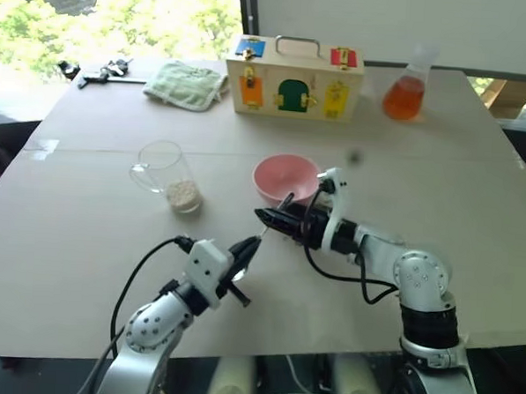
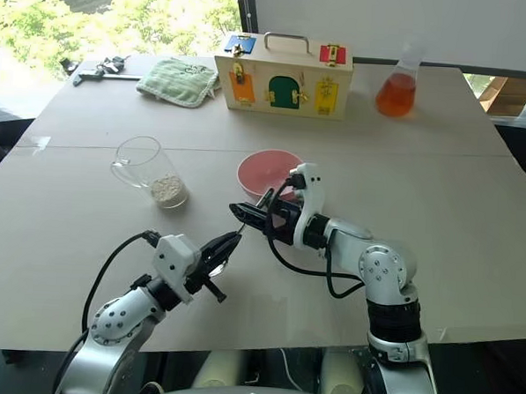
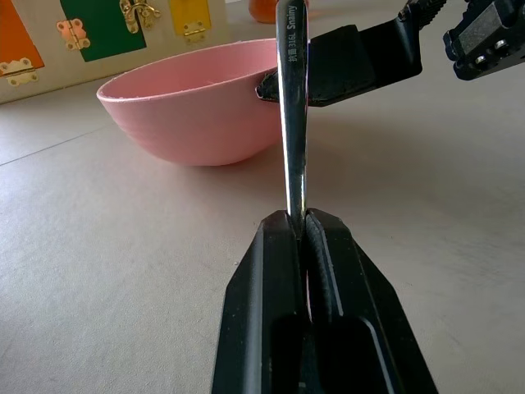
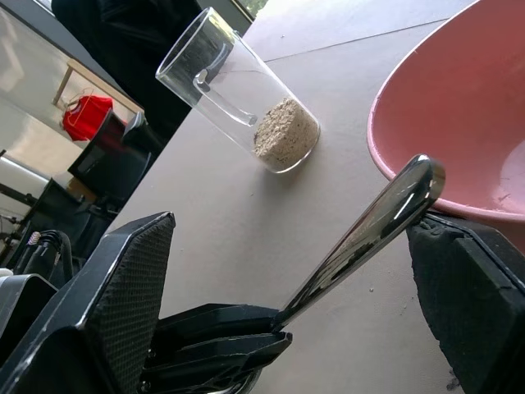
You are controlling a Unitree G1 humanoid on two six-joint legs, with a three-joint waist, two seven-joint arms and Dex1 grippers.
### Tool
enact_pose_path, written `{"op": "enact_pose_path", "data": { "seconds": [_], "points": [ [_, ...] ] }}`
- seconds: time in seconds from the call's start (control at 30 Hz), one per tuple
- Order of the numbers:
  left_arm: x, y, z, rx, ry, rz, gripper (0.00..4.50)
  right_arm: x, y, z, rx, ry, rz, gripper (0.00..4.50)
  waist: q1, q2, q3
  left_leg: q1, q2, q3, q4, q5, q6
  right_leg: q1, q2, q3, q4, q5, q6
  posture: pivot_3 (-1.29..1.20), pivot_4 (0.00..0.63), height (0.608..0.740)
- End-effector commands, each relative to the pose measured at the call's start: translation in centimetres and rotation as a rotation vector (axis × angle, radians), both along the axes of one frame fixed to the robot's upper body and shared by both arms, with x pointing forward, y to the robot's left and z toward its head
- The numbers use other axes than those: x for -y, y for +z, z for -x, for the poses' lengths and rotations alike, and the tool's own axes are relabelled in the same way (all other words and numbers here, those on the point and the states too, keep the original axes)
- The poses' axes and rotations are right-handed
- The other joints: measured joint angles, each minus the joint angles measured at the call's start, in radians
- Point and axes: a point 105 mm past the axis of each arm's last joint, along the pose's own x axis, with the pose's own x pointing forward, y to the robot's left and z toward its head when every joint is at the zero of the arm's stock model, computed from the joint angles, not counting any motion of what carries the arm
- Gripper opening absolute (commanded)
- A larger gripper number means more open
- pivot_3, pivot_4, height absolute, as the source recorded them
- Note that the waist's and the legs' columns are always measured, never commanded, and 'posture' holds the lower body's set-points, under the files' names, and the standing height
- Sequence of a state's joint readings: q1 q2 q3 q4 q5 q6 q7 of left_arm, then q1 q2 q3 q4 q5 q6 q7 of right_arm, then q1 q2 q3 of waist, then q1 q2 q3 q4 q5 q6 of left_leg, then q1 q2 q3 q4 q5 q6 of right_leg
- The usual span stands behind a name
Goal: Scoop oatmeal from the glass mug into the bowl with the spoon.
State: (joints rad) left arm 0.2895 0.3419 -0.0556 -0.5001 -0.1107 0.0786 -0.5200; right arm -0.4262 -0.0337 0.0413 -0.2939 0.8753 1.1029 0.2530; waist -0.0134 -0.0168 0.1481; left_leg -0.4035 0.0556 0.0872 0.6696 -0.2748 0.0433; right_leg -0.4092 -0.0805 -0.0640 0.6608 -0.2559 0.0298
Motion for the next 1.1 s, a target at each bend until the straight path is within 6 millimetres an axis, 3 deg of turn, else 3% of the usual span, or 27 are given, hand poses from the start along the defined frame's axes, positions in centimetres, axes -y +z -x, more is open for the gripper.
{"op": "enact_pose_path", "data": {
  "seconds": [0.03, 0.17, 0.2, 0.3, 0.43, 0.47, 0.67, 0.77, 0.83, 0.87, 1.0, 1.1],
  "points": [
    [0.5, 0.7, 0.2, 0.04, -0.022, 0.021, 0.12, -0.1, 1.2, 0.3, 0.031, 0.012, -0.042, 4.5, 0.0, 0.0, 0.0, 0.0, 0.0, 0.0, 0.0, 0.0, 0.0, 0.0, 0.0, 0.0, 0.0, 0.0, 0.0, 0.0, 0.15, 0.74],
    [0.7, 0.4, 0.4, 0.031, -0.04, 0.027, 0.0, -0.2, 1.4, 0.3, 0.033, 0.016, -0.052, 3.68, 0.0, 0.0, 0.0, 0.0, 0.0, 0.0, 0.0, 0.0, 0.0, 0.0, 0.0, 0.0, 0.0, 0.0, 0.0, 0.0, 0.15, 0.74],
    [0.8, 0.4, 0.4, 0.03, -0.044, 0.026, 0.0, -0.2, 1.4, 0.3, 0.032, 0.017, -0.054, 2.99, 0.0, 0.0, 0.0, 0.0, 0.0, 0.0, 0.0, 0.0, 0.0, 0.0, 0.0, 0.0, 0.0, 0.0, 0.0, 0.0, 0.15, 0.74],
    [0.7, 0.2, 0.5, 0.027, -0.056, 0.025, 0.0, -0.2, 1.4, 0.4, 0.03, 0.016, -0.056, 2.08, 0.0, 0.0, 0.0, 0.0, 0.0, 0.0, 0.0, 0.0, 0.0, 0.0, 0.0, 0.0, 0.0, 0.0, 0.0, 0.0, 0.15, 0.74],
    [0.6, 0.0, 0.6, 0.022, -0.064, 0.022, 0.0, 0.1, 1.3, 0.3, 0.025, 0.006, -0.056, 0.29, 0.0, 0.0, 0.0, 0.0, 0.0, 0.0, 0.0, 0.0, 0.0, 0.0, 0.0, 0.0, 0.0, 0.0, 0.0, 0.0, 0.15, 0.74],
    [0.6, 0.0, 0.7, 0.022, -0.065, 0.02, 0.0, 0.1, 1.3, 0.3, 0.025, 0.004, -0.056, 0.12, 0.0, 0.0, 0.0, 0.0, 0.0, 0.0, 0.0, 0.0, 0.0, 0.0, 0.0, 0.0, 0.0, 0.0, 0.0, 0.0, 0.15, 0.74],
    [0.1, -0.8, 0.6, -0.093, -0.039, 0.051, 0.0, 0.7, 1.4, 0.5, 0.015, 0.0, -0.061, 0.12, 0.0, 0.0, 0.0, 0.0, 0.0, 0.0, 0.0, 0.0, 0.0, 0.0, 0.0, 0.0, 0.0, 0.0, 0.0, 0.0, 0.15, 0.74],
    [-0.1, 0.1, 0.8, -0.104, -0.041, 0.11, 0.0, 0.9, 1.5, 0.5, 0.011, -0.006, -0.067, 0.12, -0.001, 0.0, 0.0, 0.0, 0.0, 0.0, 0.0, 0.0, 0.0, 0.0, 0.0, 0.0, 0.0, 0.0, 0.0, 0.0, 0.15, 0.74],
    [-0.5, 0.6, 0.9, -0.085, -0.042, 0.115, 0.69, 1.0, 1.7, 0.5, 0.01, -0.01, -0.074, 0.0, -0.001, 0.0, 0.0, 0.0, 0.0, 0.0, 0.0, 0.0, 0.0, 0.0, 0.0, 0.0, 0.0, 0.0, 0.0, 0.0, 0.15, 0.74],
    [-0.7, 0.9, 1.0, -0.077, -0.036, 0.113, 0.69, 1.1, 1.8, 0.5, 0.01, -0.012, -0.077, 0.0, -0.002, 0.0, 0.0, 0.0, 0.0, 0.0, 0.0, 0.0, 0.0, 0.0, 0.0, 0.0, 0.0, 0.0, 0.0, 0.0, 0.15, 0.74],
    [-2.8, 2.3, 1.3, -0.028, 0.052, 0.096, 2.64, 1.7, 2.6, 0.4, 0.016, -0.019, -0.095, 0.0, -0.001, 0.0, 0.0, 0.0, 0.001, 0.0, 0.0, 0.0, 0.0, 0.0, 0.0, 0.0, 0.0, 0.0, 0.0, 0.0, 0.15, 0.74],
    [-6.0, 6.4, 0.8, 0.084, 0.195, 0.252, 3.95, 2.5, 3.1, 0.2, 0.025, -0.031, -0.098, 0.0, -0.001, 0.0, 0.0, 0.0, 0.001, 0.0, 0.0, 0.0, 0.0, 0.0, 0.0, 0.0, 0.0, 0.0, 0.0, 0.0, 0.15, 0.74]
  ]
}}
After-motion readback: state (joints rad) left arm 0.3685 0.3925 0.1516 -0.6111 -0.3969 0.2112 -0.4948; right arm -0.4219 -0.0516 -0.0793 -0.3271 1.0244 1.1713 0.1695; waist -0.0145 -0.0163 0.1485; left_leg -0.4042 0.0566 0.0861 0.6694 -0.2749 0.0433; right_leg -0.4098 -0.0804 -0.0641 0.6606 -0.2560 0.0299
